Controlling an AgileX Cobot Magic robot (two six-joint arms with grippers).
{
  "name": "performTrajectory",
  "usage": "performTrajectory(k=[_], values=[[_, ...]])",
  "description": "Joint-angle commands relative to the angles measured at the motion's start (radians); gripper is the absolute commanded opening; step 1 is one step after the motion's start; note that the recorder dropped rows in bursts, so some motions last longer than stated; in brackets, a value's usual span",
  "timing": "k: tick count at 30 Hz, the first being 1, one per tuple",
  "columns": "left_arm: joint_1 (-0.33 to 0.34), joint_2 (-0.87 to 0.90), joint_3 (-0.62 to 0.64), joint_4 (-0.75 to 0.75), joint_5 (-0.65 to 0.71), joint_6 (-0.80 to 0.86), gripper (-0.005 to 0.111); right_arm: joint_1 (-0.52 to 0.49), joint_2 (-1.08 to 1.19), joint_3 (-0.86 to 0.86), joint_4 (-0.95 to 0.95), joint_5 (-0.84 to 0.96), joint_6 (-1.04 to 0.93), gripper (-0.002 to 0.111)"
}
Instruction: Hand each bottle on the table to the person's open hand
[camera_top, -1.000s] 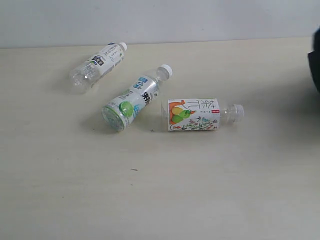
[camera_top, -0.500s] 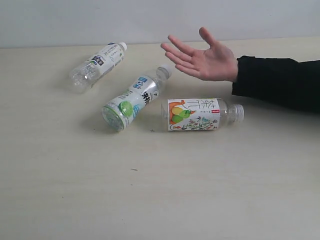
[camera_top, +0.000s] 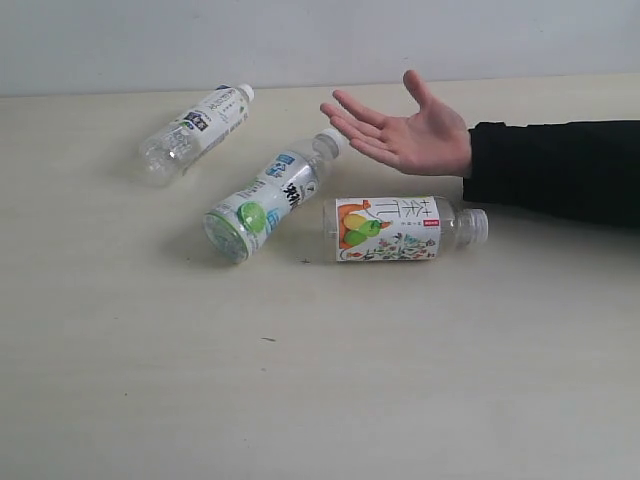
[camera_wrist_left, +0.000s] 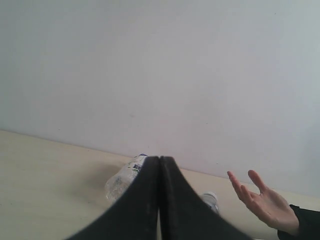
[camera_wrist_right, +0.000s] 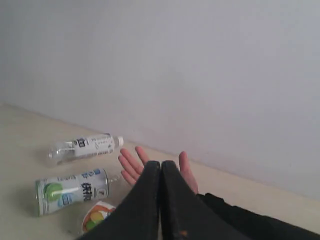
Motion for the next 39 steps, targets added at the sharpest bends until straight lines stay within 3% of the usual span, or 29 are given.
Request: performTrajectory(k=[1,2,7,12,20,28,39], values=[[0.001,-0.005,0.003,-0.005,-0.010,-0.003,0.000,0.001,0.300,-0.194,-0.092,0.148,0.080,0.000],[0.001,-0.005,0.003,-0.005,-0.010,-0.003,0.000,0.001,0.371,-0.236,-0.093,0.191,0.080,0.000],[0.001,-0.005,0.003,-0.005,-0.010,-0.003,0.000,0.052,0.941,-0.754,-0.095,0.773,-0.063,0.000],[0.001,-0.005,0.003,-0.005,-0.010,-0.003,0.000,0.101,1.306,-1.041,-0.127,0.807,-0.438,0.006],[0.001,-0.005,0.003,-0.005,-0.010,-0.003,0.000,0.101,1.526,-1.070,-0.253,0.752,-0.609,0.032],[0.001,-0.005,0.003,-0.005,-0.010,-0.003,0.000,0.101,1.636,-1.070,-0.234,0.638,-0.669,0.070],[0.001,-0.005,0.003,-0.005,-0.010,-0.003,0.000,0.101,1.742,-1.068,-0.179,0.628,-0.704,0.073]])
